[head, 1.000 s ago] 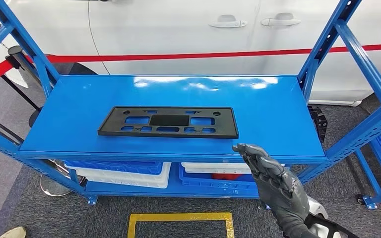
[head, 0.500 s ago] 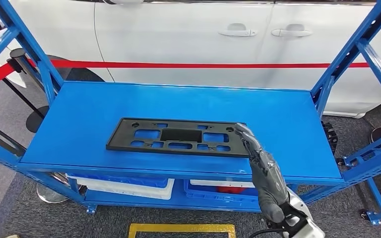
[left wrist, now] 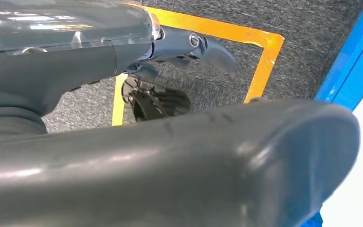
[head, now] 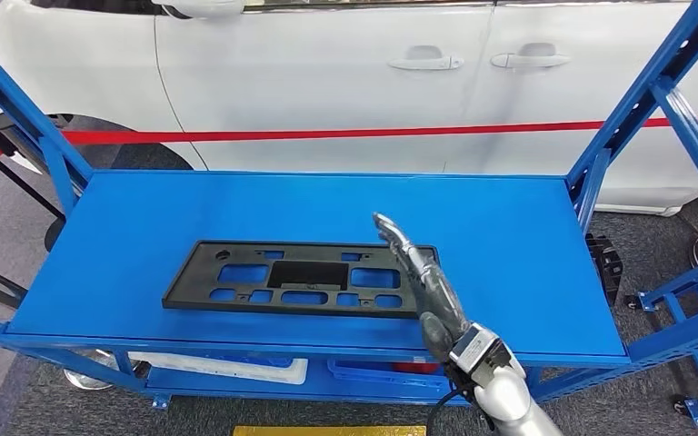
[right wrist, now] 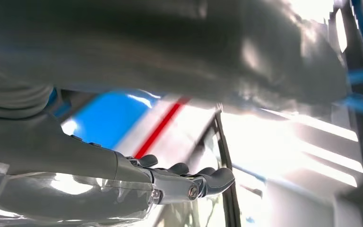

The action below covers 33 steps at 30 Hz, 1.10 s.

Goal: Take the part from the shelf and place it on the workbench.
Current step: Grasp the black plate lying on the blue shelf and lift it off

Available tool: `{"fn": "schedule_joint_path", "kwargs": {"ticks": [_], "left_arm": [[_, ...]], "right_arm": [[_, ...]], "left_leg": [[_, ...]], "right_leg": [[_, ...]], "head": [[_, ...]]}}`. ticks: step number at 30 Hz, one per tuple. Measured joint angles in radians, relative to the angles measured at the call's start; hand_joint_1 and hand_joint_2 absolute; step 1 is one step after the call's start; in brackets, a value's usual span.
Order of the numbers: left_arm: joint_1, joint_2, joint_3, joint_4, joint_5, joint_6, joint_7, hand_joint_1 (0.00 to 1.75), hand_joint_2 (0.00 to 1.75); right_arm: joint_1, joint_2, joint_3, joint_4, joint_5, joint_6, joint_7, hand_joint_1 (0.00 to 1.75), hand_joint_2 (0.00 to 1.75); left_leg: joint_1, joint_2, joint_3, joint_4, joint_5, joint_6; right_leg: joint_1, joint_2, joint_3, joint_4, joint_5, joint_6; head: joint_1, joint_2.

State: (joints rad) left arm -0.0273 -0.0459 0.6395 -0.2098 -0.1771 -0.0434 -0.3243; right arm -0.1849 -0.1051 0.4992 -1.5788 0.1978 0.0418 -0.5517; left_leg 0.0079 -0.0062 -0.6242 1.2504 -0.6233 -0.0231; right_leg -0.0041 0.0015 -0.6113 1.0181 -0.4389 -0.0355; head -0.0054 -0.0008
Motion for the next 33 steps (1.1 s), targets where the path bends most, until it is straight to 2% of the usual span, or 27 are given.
{"fn": "schedule_joint_path", "kwargs": {"ticks": [1,2,4,5,6,8,10,11,12,14,15,16,17,19,21,23,25,26,27,29,30,31,32,33], "left_arm": [[0.003,0.000,0.001,0.000,0.000,0.001,0.000,0.00,0.00],[0.005,-0.001,0.001,0.000,0.000,0.002,0.000,0.00,0.00],[0.008,-0.001,0.003,0.000,-0.001,0.004,0.000,0.00,0.00],[0.007,-0.001,0.005,0.000,-0.001,0.005,0.001,0.00,0.00],[0.007,-0.002,0.006,0.000,-0.001,0.006,0.002,0.00,0.00],[0.006,-0.002,0.008,0.001,-0.002,0.009,0.007,0.00,0.00],[0.007,-0.005,0.010,0.001,-0.003,0.014,0.014,0.00,0.00],[0.007,-0.006,0.012,0.001,-0.003,0.015,0.016,0.00,0.00],[0.006,-0.008,0.013,0.001,-0.003,0.017,0.018,0.00,0.00],[0.004,-0.008,0.016,0.001,-0.003,0.017,0.019,0.00,0.00],[0.004,-0.008,0.018,0.001,-0.003,0.017,0.020,0.00,0.00],[0.004,-0.008,0.020,0.001,-0.003,0.017,0.020,0.00,0.00],[0.005,-0.009,0.022,0.001,-0.004,0.017,0.020,0.00,0.00],[0.006,-0.010,0.025,0.001,-0.006,0.017,0.020,0.00,0.00],[0.005,-0.013,0.026,0.001,-0.011,0.016,0.020,0.00,0.00],[0.004,-0.014,0.027,0.001,-0.017,0.013,0.019,0.00,0.00],[0.003,-0.014,0.029,0.001,-0.022,0.008,0.017,0.00,0.00],[0.003,-0.014,0.029,0.001,-0.024,0.005,0.016,0.00,0.00],[0.003,-0.014,0.030,0.001,-0.025,0.003,0.015,0.00,0.00],[0.004,-0.015,0.030,0.001,-0.029,0.000,0.013,0.00,0.00],[0.004,-0.015,0.031,0.001,-0.031,-0.001,0.013,0.00,0.00],[0.005,-0.015,0.031,0.001,-0.033,-0.002,0.013,0.00,0.00],[0.005,-0.015,0.031,0.001,-0.035,-0.002,0.013,0.00,0.00],[0.005,-0.015,0.031,0.001,-0.036,-0.001,0.013,0.00,0.00]], "right_arm": [[0.000,0.000,0.008,0.007,0.000,0.009,0.004,0.00,1.75],[-0.002,0.000,0.015,0.013,0.001,0.017,0.005,0.00,1.75],[-0.009,0.000,0.029,0.022,0.007,0.029,-0.002,0.00,1.75],[-0.014,0.000,0.036,0.026,0.010,0.036,-0.009,0.00,1.75],[-0.020,0.000,0.042,0.030,0.013,0.041,-0.017,0.00,1.75],[-0.029,0.000,0.053,0.037,0.023,0.048,-0.031,0.00,1.75],[-0.040,-0.002,0.059,0.041,0.033,0.050,-0.038,0.00,1.75],[-0.046,-0.004,0.062,0.043,0.039,0.049,-0.041,0.00,1.75],[-0.052,-0.008,0.064,0.045,0.049,0.045,-0.045,0.00,1.75],[-0.057,-0.018,0.068,0.049,0.090,0.017,-0.049,0.00,1.75],[-0.057,-0.023,0.070,0.052,0.125,-0.010,-0.049,0.00,1.75],[-0.056,-0.028,0.071,0.054,0.168,-0.043,-0.048,0.00,1.75],[-0.055,-0.034,0.072,0.055,0.215,-0.079,-0.048,0.00,1.75],[-0.054,-0.043,0.075,0.055,0.301,-0.141,-0.045,0.00,1.75],[-0.052,-0.049,0.081,0.056,0.367,-0.185,-0.038,0.00,1.75],[-0.051,-0.054,0.094,0.060,0.436,-0.223,-0.020,0.00,1.75],[-0.051,-0.059,0.110,0.069,0.513,-0.263,0.002,0.00,1.75],[-0.052,-0.060,0.120,0.075,0.552,-0.283,0.013,0.00,1.75],[-0.053,-0.060,0.130,0.081,0.586,-0.299,0.023,0.00,1.75],[-0.056,-0.061,0.155,0.098,0.642,-0.321,0.039,0.00,1.75],[-0.056,-0.061,0.168,0.108,0.661,-0.326,0.044,0.00,1.75],[-0.056,-0.061,0.180,0.116,0.672,-0.329,0.047,0.00,1.75],[-0.057,-0.061,0.191,0.125,0.680,-0.329,0.050,0.00,1.75],[-0.059,-0.061,0.202,0.132,0.684,-0.326,0.053,0.00,1.75]], "left_leg": [[0.000,0.000,-0.019,0.010,0.010,0.000],[0.000,0.000,-0.021,-0.016,0.042,0.002],[0.000,0.000,0.012,-0.129,0.128,0.009],[-0.003,0.001,0.025,-0.182,0.150,0.014],[-0.006,0.001,0.033,-0.214,0.164,0.019],[-0.012,0.001,0.034,-0.232,0.163,0.028],[-0.006,0.002,0.041,-0.240,0.175,0.037],[-0.003,0.003,0.045,-0.245,0.177,0.042],[0.000,0.004,0.048,-0.249,0.179,0.046],[-0.001,0.004,0.050,-0.249,0.177,0.051],[-0.002,0.003,0.050,-0.248,0.176,0.053],[-0.002,0.003,0.051,-0.248,0.174,0.053],[-0.002,0.002,0.054,-0.247,0.172,0.052],[-0.002,0.001,0.061,-0.245,0.166,0.048],[-0.005,0.000,0.064,-0.242,0.160,0.040],[-0.007,0.000,0.064,-0.243,0.158,0.030],[-0.007,0.001,0.065,-0.240,0.150,0.019],[-0.006,0.001,0.058,-0.222,0.136,0.014],[-0.006,0.001,0.042,-0.183,0.111,0.010],[-0.002,0.001,-0.018,-0.055,0.048,0.004],[-0.001,0.001,-0.048,0.006,0.027,0.002],[0.001,0.001,-0.066,0.041,0.022,0.000],[0.002,0.001,-0.066,0.035,0.039,-0.001],[0.004,0.002,-0.046,-0.010,0.072,-0.001]], "right_leg": [[0.001,0.001,0.004,0.001,-0.005,0.000],[0.001,0.002,0.010,0.002,-0.010,0.000],[0.002,0.004,0.024,0.004,-0.020,0.003],[0.002,0.004,0.028,0.004,-0.024,0.006],[0.002,0.004,0.029,0.005,-0.026,0.010],[0.003,0.004,0.028,0.006,-0.029,0.019],[0.004,0.003,0.028,0.013,-0.040,0.031],[0.004,0.003,0.020,0.035,-0.056,0.037],[0.003,0.003,0.001,0.077,-0.082,0.042],[-0.001,0.003,-0.060,0.202,-0.141,0.050],[-0.004,0.003,-0.088,0.254,-0.156,0.052],[-0.006,0.003,-0.101,0.274,-0.152,0.054],[-0.007,0.003,-0.096,0.258,-0.130,0.055],[-0.009,0.002,-0.040,0.133,-0.059,0.050],[-0.004,0.001,0.009,0.027,-0.021,0.042],[0.000,0.003,0.019,0.004,-0.021,0.037],[-0.004,0.003,0.022,-0.002,-0.019,0.028],[-0.006,0.002,0.025,-0.006,-0.018,0.022],[-0.009,0.001,0.028,-0.010,-0.017,0.018],[-0.008,-0.001,0.030,-0.011,-0.018,0.011],[-0.008,-0.002,0.030,-0.010,-0.019,0.010],[-0.008,-0.002,0.031,-0.010,-0.019,0.010],[-0.008,-0.002,0.032,-0.009,-0.020,0.010],[-0.008,-0.001,0.034,-0.008,-0.022,0.011]], "head": [[0.000,0.000],[0.000,0.000],[0.000,0.000],[0.000,0.000],[0.000,0.000],[-0.001,0.000],[0.000,0.000],[0.000,0.000],[0.001,0.000],[0.002,0.000],[0.002,0.000],[0.002,0.000],[0.002,0.000],[0.002,0.000],[0.002,0.000],[0.001,0.000],[0.001,0.000],[0.000,0.000],[0.000,0.000],[0.000,0.000],[0.000,0.000],[0.000,0.000],[0.000,0.000],[0.000,0.000]]}}
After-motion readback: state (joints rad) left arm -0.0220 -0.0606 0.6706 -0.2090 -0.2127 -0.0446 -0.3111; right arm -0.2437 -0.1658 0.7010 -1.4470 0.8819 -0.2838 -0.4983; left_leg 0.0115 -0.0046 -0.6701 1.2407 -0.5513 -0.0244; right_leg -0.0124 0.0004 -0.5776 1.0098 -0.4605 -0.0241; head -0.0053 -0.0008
